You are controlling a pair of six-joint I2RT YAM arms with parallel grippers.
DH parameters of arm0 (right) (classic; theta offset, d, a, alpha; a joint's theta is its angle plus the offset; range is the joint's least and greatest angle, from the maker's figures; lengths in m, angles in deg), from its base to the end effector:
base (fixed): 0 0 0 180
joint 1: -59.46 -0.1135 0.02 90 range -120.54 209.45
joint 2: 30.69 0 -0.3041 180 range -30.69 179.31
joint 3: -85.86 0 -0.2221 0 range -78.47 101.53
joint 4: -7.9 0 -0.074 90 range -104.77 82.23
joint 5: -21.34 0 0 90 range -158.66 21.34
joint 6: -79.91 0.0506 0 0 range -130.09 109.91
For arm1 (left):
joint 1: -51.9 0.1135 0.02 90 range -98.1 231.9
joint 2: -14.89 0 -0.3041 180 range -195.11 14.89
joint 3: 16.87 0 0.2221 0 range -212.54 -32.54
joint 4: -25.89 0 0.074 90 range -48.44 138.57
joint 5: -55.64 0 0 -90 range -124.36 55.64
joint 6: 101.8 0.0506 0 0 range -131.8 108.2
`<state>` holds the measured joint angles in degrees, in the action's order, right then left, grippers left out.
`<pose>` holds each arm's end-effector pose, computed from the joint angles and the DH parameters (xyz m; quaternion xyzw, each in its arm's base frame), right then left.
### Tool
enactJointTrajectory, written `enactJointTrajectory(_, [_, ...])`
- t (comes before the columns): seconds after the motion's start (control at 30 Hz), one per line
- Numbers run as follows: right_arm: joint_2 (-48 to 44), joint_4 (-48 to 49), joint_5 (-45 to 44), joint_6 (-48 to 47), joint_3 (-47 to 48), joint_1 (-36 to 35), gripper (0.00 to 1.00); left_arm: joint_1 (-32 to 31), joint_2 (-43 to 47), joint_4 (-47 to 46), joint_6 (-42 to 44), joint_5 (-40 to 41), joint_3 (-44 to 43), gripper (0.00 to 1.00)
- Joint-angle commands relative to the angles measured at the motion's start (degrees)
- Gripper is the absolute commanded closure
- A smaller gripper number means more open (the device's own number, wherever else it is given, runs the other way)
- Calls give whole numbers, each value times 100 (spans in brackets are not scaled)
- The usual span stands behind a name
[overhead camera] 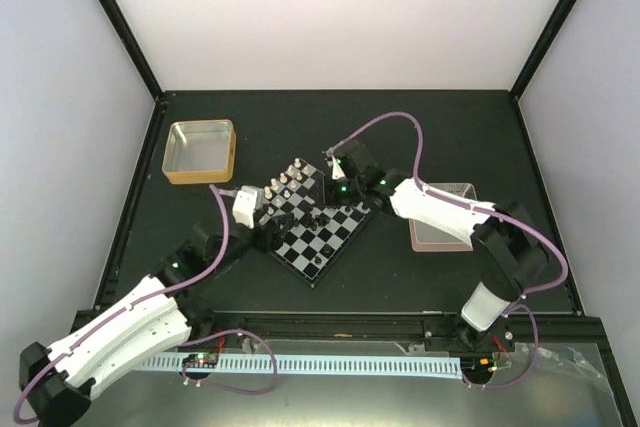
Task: Set up the chess pieces on the board
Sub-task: Pick up the chess piece from the chessboard, then place the chess piece on the chessboard.
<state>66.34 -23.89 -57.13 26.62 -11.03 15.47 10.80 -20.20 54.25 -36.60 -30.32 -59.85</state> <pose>0.2513 0.2567 0.2734 -0.0963 0.9173 0.3137 0.2256 0.0836 -0.0682 0.2753 0.0965 0.8155 -0.2857 0.4939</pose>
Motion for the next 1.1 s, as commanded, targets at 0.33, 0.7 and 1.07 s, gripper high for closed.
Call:
enactJointTrajectory(0.33, [-1215, 2844, 2545, 3189, -1660, 31, 68, 3, -1168, -3687, 75, -1483, 1066, 41])
enactJointTrajectory(0.7, [-1474, 3592, 2841, 4015, -2045, 23, 67, -12, -1259, -4258, 460, -1608, 1140, 51])
enactJointTrajectory(1.07, [-1488, 3721, 2909, 4133, -2005, 23, 68, -12, -1219, -4187, 636, -1653, 1079, 87])
